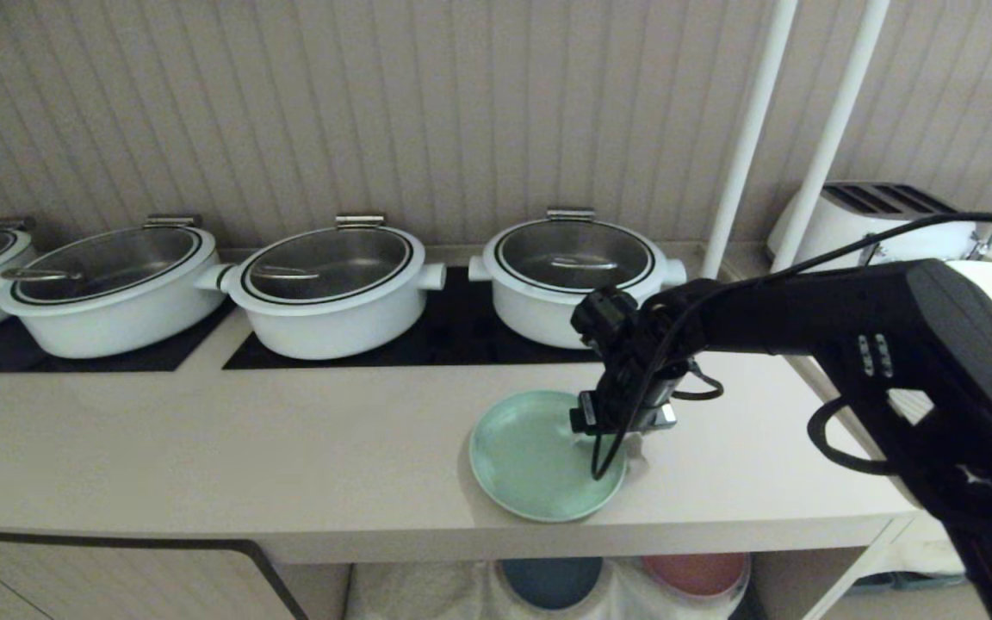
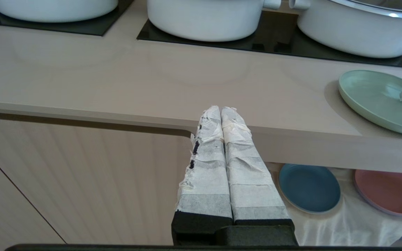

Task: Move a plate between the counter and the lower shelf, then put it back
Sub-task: Pick up the plate

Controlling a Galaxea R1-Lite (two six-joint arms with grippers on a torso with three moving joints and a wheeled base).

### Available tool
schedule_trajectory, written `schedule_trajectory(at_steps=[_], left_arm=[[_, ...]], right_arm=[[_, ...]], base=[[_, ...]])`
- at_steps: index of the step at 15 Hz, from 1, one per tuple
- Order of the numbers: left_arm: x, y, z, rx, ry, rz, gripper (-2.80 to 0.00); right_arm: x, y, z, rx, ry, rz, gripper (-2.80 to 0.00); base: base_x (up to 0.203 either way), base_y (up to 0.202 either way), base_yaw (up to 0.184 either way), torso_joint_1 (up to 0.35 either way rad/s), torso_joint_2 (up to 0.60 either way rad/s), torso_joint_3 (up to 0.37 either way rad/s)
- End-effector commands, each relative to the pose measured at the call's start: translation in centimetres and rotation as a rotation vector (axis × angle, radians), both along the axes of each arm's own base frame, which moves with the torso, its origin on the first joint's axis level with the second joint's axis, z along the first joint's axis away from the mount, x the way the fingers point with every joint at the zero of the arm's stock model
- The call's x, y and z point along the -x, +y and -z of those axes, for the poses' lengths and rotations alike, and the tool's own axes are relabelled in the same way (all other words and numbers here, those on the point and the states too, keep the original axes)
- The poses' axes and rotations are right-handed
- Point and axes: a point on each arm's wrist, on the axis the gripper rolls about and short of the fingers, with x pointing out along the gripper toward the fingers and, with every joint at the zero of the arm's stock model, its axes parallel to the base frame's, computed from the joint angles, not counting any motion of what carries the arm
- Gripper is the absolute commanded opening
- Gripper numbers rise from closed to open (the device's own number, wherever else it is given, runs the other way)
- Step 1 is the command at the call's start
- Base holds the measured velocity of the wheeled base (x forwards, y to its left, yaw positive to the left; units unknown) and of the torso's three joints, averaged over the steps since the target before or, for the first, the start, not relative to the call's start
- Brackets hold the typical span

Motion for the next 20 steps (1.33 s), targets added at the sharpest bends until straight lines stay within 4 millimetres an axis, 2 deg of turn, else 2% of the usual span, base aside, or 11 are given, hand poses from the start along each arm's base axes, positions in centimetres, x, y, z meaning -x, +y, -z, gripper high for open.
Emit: schedule_trajectory(at_steps=[1,12,13,14,20], left_arm=[[0.01,0.00,-0.02,0.000,-0.001,-0.001,-2.80],[0.00,0.00,0.01,0.000,0.000,-0.001,-2.80],[0.00,0.00,0.01,0.000,0.000,-0.001,-2.80],[0.00,0.00,0.01,0.000,0.000,-0.001,-2.80],[0.00,0.00,0.01,0.002,0.000,-0.001,-2.80]], right_arm=[[0.03,0.00,0.03,0.002,0.003,0.002,0.00],[0.04,0.00,0.12,0.003,0.007,0.000,0.00],[0.00,0.02,0.31,0.005,0.010,0.000,-0.50],[-0.01,0.11,0.58,0.008,0.015,-0.002,-2.80],[0.10,0.36,0.72,0.009,0.018,-0.006,-2.80]], base=[[0.000,0.000,0.000,0.000,0.00,0.000],[0.000,0.000,0.000,0.000,0.00,0.000],[0.000,0.000,0.000,0.000,0.00,0.000],[0.000,0.000,0.000,0.000,0.00,0.000],[0.000,0.000,0.000,0.000,0.00,0.000]])
